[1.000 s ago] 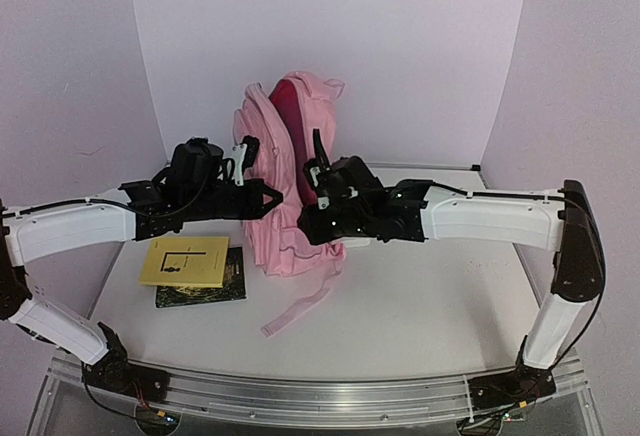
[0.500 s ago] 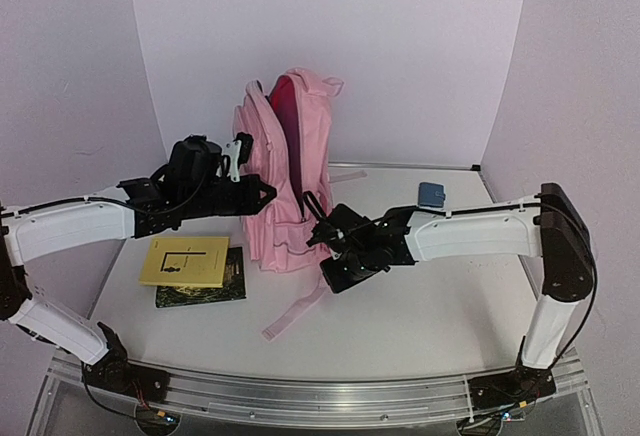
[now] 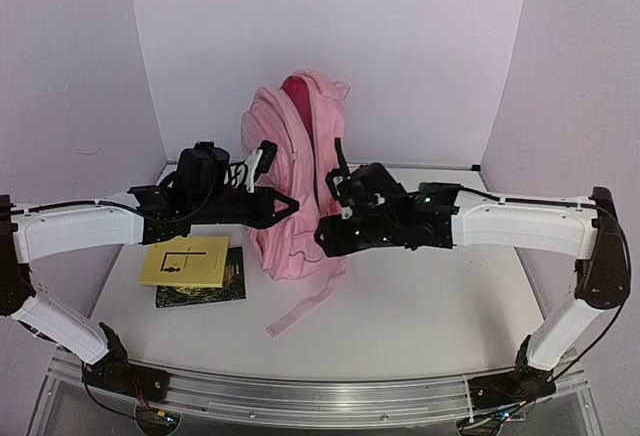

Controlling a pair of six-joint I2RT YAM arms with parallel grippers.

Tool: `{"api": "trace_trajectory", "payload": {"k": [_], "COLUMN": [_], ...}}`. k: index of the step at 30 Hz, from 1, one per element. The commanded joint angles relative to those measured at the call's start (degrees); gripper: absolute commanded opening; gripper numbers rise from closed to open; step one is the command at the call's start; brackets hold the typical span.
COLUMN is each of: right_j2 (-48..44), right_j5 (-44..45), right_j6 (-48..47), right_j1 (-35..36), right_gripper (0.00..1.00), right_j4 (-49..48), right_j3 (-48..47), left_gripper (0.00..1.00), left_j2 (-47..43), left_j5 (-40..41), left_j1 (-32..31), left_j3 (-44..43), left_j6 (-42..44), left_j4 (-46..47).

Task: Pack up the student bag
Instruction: Zip the student bag at the center of the board.

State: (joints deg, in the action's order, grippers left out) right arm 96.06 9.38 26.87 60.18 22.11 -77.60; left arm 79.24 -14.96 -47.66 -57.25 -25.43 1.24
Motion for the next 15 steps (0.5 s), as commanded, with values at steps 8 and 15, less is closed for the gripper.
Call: {"api": "trace_trajectory", "payload": {"k": [8, 15], "right_j2": [-13.8, -24.4], "right_j5": [3.2, 9.3], "right_j6": [2.8, 3.8], "right_j1": [-1.4, -1.6], "right_gripper": [0.79, 0.95], "right_j4": [-12.0, -12.5], "right_j3": [9.6, 13.7], "left_gripper": [0.0, 0.0], "left_j2": [9.8, 21.3], "left_j5": [8.9, 16.6], "left_j1": [-12.3, -17.8], "left_j3": [-4.8, -14.9], "left_j6": [-3.7, -2.0], "left_j4": [17.6, 21.2]}}
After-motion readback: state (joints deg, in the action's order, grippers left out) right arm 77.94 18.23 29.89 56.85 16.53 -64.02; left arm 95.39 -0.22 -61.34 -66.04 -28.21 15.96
